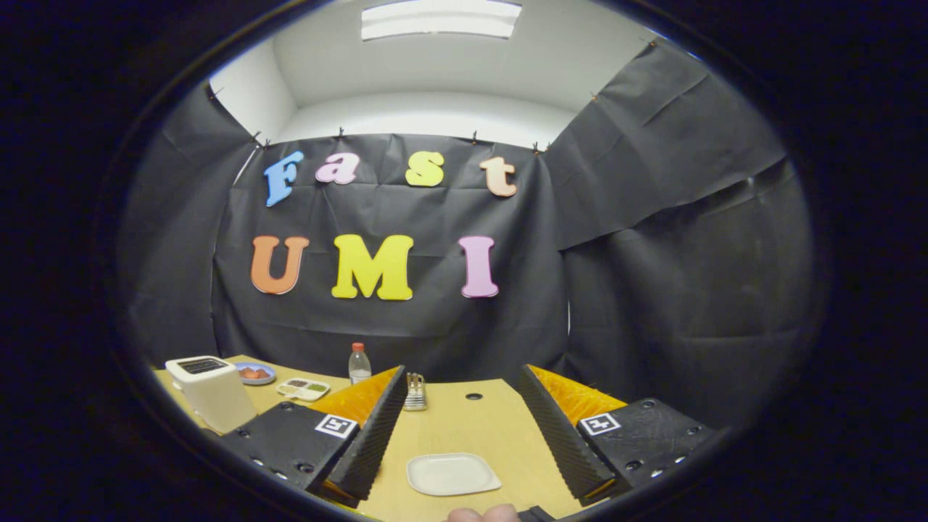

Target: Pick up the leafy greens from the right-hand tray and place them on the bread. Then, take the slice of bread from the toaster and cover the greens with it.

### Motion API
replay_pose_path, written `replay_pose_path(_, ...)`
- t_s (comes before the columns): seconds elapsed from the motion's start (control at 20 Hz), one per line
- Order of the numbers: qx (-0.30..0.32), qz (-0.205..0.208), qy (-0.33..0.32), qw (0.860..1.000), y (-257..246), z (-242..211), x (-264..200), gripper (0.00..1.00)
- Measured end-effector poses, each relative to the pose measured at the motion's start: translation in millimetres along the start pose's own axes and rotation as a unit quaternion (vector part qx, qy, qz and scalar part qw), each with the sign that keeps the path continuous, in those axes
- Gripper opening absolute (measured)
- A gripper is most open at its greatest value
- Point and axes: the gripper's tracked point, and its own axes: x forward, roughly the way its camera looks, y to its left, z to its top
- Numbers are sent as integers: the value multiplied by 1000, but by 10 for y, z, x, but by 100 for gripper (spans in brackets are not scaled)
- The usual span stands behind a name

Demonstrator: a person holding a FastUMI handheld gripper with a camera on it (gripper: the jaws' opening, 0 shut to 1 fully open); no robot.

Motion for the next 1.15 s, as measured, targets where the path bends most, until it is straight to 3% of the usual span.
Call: replay_pose_path(1.15, -24, 8, -14, 1000, 181, -43, 69, 95)
